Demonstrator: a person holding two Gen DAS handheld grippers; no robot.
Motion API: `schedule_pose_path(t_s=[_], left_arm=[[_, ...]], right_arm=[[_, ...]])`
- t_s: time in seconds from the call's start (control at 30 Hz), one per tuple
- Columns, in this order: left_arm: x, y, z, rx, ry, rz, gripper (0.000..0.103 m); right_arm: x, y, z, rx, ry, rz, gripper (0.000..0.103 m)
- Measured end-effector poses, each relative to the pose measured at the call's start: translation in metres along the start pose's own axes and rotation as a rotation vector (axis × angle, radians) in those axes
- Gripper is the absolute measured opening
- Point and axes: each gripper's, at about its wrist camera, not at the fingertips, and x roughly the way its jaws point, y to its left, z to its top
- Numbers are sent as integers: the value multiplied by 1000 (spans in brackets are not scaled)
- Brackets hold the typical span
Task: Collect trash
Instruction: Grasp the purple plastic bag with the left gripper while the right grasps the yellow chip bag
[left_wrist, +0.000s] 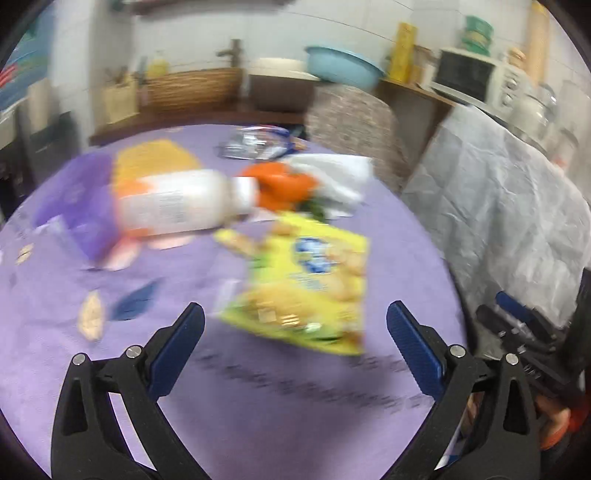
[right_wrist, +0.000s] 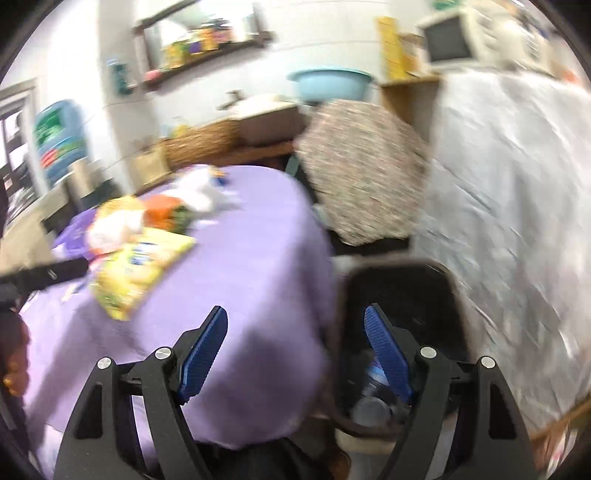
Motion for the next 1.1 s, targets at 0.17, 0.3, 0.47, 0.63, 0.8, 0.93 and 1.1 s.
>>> schedule_pose_path(t_s=[0.17, 0.3, 0.47, 0.63, 0.8, 0.93, 1.1], left_arm=[[-24, 75, -8, -76, -30, 131, 97], [-35, 122, -10, -134, -49, 191, 97], [-39, 159, -8, -162, -60, 225, 97], [-35, 176, 2, -164, -61, 257, 97], [-26, 192, 14, -189, -52, 237, 97], [-16, 206, 25, -228, -48, 247, 97], [0, 219, 36, -304, -29, 227, 96]], right_arm=[[37, 43, 19, -33, 97, 103, 76], [64, 66, 33, -56, 168, 118, 75], [92, 80, 50, -25, 248, 169, 68], [111, 83, 55, 39, 271, 165, 56], [120, 75, 53, 174, 305, 254, 26], [123, 74, 49, 224, 318, 329, 14], [109, 77, 49, 249, 300, 411, 7]])
